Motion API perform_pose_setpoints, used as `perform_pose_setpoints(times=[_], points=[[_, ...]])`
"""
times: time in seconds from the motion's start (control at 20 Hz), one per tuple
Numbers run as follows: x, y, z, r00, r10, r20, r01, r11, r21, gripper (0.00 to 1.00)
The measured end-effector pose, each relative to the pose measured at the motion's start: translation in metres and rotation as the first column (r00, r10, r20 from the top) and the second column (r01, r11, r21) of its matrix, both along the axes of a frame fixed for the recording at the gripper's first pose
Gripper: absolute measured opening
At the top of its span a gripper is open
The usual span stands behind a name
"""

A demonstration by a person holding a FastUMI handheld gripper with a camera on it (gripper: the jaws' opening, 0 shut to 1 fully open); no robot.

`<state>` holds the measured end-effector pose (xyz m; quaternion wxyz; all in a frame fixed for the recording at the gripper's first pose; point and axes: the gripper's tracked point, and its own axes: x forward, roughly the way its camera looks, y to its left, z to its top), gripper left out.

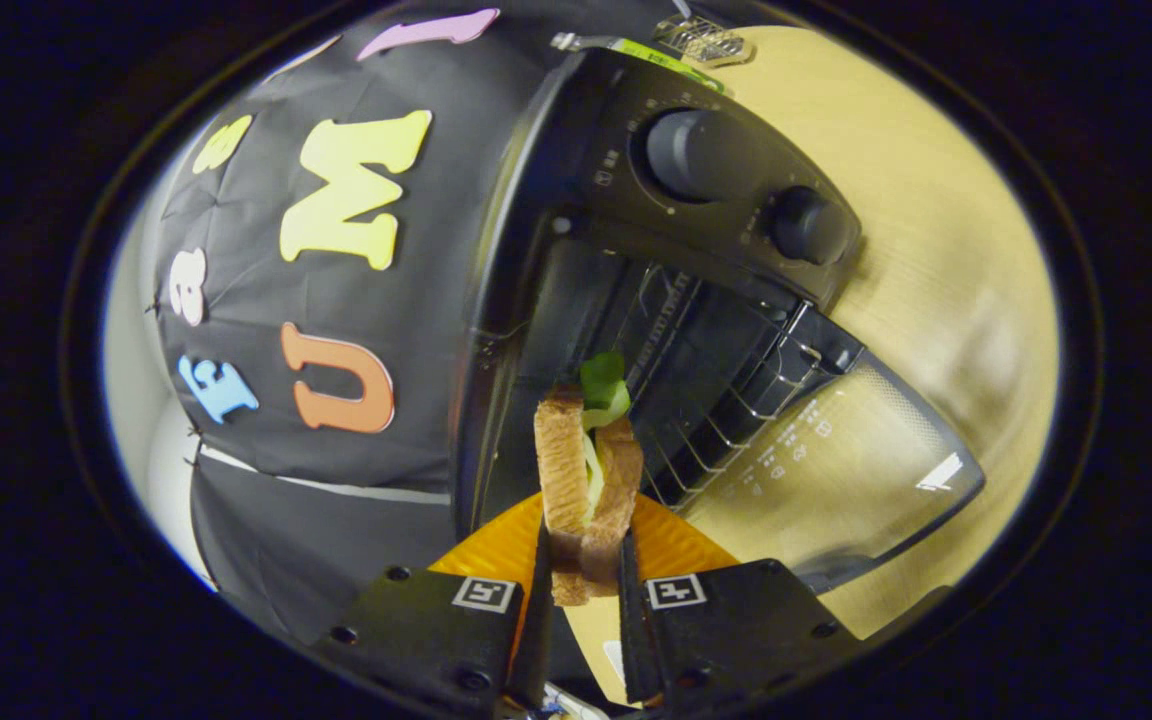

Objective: Open the toaster oven, put the food inside, and close the toaster oven door.

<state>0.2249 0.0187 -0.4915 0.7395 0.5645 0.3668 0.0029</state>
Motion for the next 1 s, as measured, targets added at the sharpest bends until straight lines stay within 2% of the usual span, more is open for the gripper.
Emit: perform_pose_setpoints(times=[0.15,0.3,0.55,0.65,0.85,0.9,0.95,1.0], points=[[0.016,-0.001,-0.003,0.995,-0.073,0.062,0.072,0.997,0.016,0.34],[0.021,0.007,-0.011,0.995,-0.075,0.073,0.074,0.997,0.014,0.36],[0.034,0.009,-0.02,0.987,-0.139,0.082,0.138,0.99,0.01,0.4],[0.034,0.018,-0.026,0.993,-0.11,0.052,0.111,0.994,-0.013,0.45],[0.032,0.039,-0.028,1.0,-0.023,-0.01,0.023,0.999,-0.022,0.63],[0.031,0.046,-0.028,1.0,0.005,-0.027,-0.006,0.999,-0.032,0.69],[0.029,0.047,-0.026,0.999,0.021,-0.042,-0.023,0.998,-0.055,0.81],[0.027,0.049,-0.027,0.997,0.04,-0.062,-0.045,0.995,-0.084,0.83]])
